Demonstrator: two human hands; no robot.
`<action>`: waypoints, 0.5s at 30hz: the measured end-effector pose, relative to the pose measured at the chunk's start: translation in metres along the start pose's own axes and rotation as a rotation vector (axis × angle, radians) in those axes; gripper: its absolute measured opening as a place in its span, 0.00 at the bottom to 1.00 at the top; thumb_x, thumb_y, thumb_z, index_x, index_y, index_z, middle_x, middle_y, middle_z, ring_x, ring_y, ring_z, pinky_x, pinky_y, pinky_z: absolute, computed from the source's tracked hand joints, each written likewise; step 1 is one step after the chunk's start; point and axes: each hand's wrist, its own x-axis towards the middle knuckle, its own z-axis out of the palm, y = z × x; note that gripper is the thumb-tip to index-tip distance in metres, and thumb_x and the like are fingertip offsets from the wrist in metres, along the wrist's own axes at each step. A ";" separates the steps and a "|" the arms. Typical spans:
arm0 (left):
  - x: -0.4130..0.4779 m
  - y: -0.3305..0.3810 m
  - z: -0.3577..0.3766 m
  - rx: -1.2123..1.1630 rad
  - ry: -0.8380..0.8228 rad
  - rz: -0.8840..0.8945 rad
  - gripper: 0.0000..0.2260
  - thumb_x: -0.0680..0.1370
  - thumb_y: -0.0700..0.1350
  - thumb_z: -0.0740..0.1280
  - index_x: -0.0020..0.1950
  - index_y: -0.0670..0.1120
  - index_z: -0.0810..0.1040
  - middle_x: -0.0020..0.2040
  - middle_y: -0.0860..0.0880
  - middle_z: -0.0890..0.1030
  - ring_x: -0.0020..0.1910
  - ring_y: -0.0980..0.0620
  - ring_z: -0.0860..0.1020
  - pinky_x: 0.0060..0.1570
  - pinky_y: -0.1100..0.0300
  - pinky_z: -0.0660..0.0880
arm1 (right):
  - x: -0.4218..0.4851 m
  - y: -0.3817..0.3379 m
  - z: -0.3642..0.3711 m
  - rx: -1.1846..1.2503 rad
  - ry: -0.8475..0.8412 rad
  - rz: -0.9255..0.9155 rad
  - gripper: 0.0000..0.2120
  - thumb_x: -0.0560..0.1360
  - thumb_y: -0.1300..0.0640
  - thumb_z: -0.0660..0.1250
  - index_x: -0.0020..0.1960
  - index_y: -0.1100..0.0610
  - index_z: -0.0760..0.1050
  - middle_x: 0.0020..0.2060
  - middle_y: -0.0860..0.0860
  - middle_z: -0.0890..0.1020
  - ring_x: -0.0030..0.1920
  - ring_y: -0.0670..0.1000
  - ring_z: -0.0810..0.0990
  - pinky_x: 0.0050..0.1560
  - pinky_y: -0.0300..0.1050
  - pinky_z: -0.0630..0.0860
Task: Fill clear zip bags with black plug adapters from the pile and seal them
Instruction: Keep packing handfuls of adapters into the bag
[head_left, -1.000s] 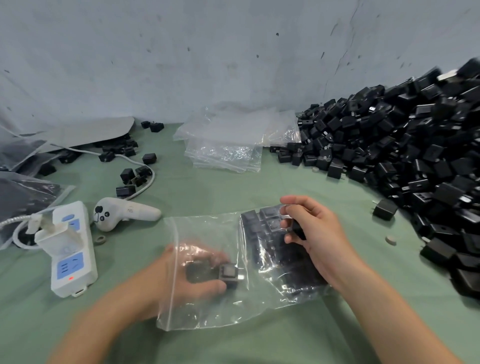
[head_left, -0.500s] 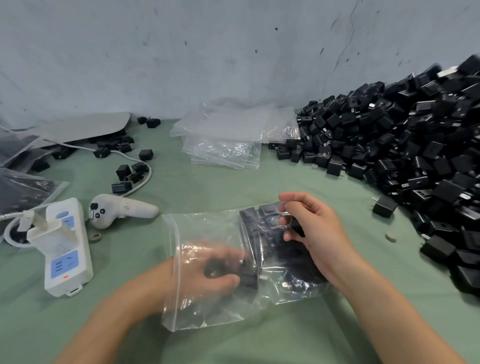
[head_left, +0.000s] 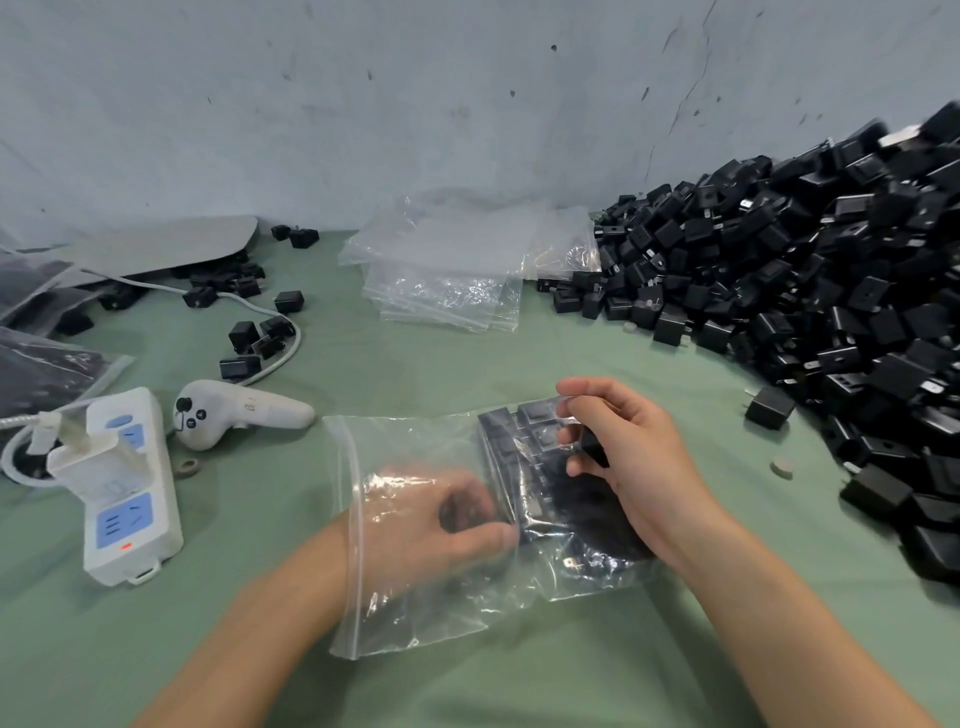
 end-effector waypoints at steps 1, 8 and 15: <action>0.001 0.001 0.001 0.024 0.026 0.002 0.22 0.66 0.77 0.61 0.46 0.63 0.78 0.40 0.61 0.81 0.38 0.63 0.79 0.37 0.65 0.77 | 0.000 0.000 0.000 -0.001 0.001 0.000 0.09 0.77 0.66 0.66 0.48 0.56 0.83 0.40 0.52 0.81 0.34 0.48 0.78 0.29 0.40 0.74; 0.000 0.006 0.007 0.021 0.125 -0.003 0.19 0.66 0.73 0.64 0.42 0.60 0.79 0.39 0.59 0.81 0.39 0.62 0.80 0.40 0.62 0.80 | 0.000 0.001 0.000 -0.011 0.005 0.002 0.09 0.78 0.65 0.66 0.48 0.55 0.83 0.40 0.52 0.81 0.35 0.48 0.78 0.29 0.40 0.75; -0.013 0.004 -0.019 -0.330 0.068 -0.063 0.04 0.77 0.57 0.68 0.46 0.64 0.83 0.46 0.61 0.84 0.46 0.65 0.81 0.46 0.71 0.74 | -0.003 0.002 -0.002 -0.070 0.063 -0.028 0.09 0.79 0.62 0.65 0.49 0.52 0.83 0.30 0.48 0.73 0.32 0.48 0.70 0.26 0.38 0.68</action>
